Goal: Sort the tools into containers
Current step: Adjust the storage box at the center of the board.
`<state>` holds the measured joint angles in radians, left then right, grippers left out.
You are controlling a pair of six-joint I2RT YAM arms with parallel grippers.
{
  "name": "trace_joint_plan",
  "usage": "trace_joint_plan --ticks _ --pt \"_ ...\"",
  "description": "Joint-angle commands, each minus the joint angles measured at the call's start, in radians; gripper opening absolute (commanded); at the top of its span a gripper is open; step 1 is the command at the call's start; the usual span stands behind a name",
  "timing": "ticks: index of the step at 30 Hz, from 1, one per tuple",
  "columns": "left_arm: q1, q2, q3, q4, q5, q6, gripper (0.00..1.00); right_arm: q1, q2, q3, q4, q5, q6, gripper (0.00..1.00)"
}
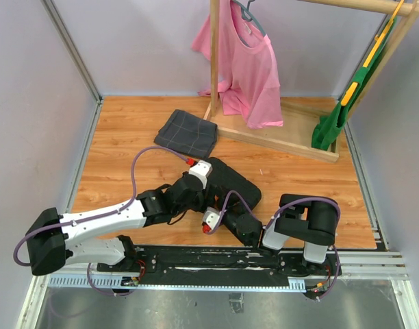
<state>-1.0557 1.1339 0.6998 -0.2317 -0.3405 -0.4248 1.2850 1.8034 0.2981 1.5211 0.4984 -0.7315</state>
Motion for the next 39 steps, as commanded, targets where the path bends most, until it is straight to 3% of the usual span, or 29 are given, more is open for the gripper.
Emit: trace_joint_plan --ticks 1,27,30,34,39 --pt "0.000 -0.010 -0.015 0.031 -0.035 -0.025 0.73 0.006 -0.016 0.002 0.060 0.038 0.055 0.86" --pt "0.035 -0.028 -0.095 0.100 -0.015 -0.117 0.73 -0.029 -0.253 -0.129 0.022 -0.038 0.369 0.90" --pt "0.041 -0.068 -0.131 0.123 -0.019 -0.162 0.73 -0.029 -0.348 -0.130 -0.128 -0.040 0.422 0.90" --pt "0.055 -0.129 -0.186 0.148 -0.028 -0.248 0.74 -0.038 -0.556 -0.068 -0.518 -0.030 0.511 0.94" --pt "0.078 -0.173 -0.242 0.165 -0.027 -0.342 0.73 -0.142 -0.783 -0.015 -0.910 -0.132 0.657 0.94"
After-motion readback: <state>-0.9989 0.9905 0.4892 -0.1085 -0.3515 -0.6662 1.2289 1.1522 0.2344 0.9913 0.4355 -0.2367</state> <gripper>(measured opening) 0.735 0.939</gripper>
